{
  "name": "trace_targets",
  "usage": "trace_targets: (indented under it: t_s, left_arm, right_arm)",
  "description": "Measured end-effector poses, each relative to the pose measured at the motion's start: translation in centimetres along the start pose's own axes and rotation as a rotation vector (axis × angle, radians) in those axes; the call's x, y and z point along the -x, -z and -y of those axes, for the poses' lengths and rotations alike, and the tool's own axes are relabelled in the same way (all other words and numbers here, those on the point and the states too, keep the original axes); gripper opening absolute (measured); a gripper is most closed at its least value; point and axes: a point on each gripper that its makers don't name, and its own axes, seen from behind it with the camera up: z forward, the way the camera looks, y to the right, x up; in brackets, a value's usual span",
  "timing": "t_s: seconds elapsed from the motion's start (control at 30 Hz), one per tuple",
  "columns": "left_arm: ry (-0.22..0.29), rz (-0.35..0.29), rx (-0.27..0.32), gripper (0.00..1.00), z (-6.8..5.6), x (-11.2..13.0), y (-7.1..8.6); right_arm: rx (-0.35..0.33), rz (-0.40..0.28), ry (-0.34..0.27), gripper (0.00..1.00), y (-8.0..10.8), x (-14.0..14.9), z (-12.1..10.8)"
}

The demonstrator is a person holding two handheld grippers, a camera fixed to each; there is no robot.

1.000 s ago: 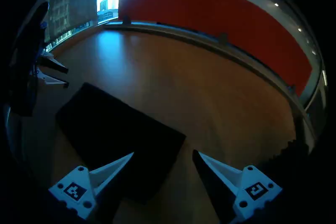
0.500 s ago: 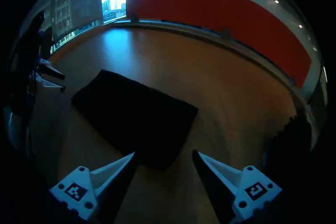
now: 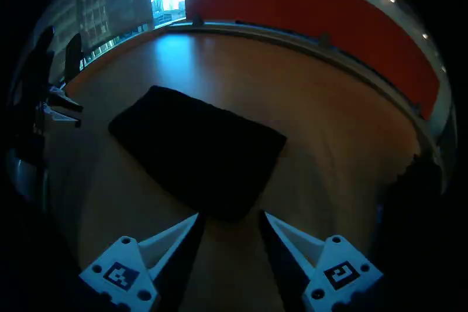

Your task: Fold towel

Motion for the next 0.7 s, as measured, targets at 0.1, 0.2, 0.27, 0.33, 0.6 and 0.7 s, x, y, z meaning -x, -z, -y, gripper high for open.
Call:
trace_targets:
  t_s: [0.1, 0.2, 0.27, 0.33, 0.6, 0.7]
  left_arm:
    - [0.011, 0.003, -0.004, 0.94, 0.27, 0.43, 0.29]
    - [0.016, 0.005, -0.01, 0.94, 0.5, 0.69, 0.47]
    - [0.015, 0.005, -0.01, 0.94, 0.54, 0.75, 0.56]
    - [0.015, 0.004, -0.011, 0.93, 0.56, 0.76, 0.64]
    - [0.015, 0.005, -0.013, 0.94, 0.7, 0.9, 0.77]
    - [0.014, 0.007, -0.013, 0.94, 0.72, 0.99, 0.77]
  right_arm:
    - [-0.019, 0.005, -0.005, 0.57, -0.09, 0.19, 0.33]
    - [-0.028, 0.01, -0.007, 0.5, -0.19, 0.35, 0.43]
    - [-0.032, 0.013, -0.005, 0.46, -0.24, 0.43, 0.47]
    - [-0.036, 0.016, -0.002, 0.41, -0.31, 0.5, 0.46]
    - [-0.042, 0.022, 0.001, 0.2, -0.37, 0.69, 0.44]
    - [-0.041, 0.022, 0.002, 0.1, -0.23, 0.8, 0.47]
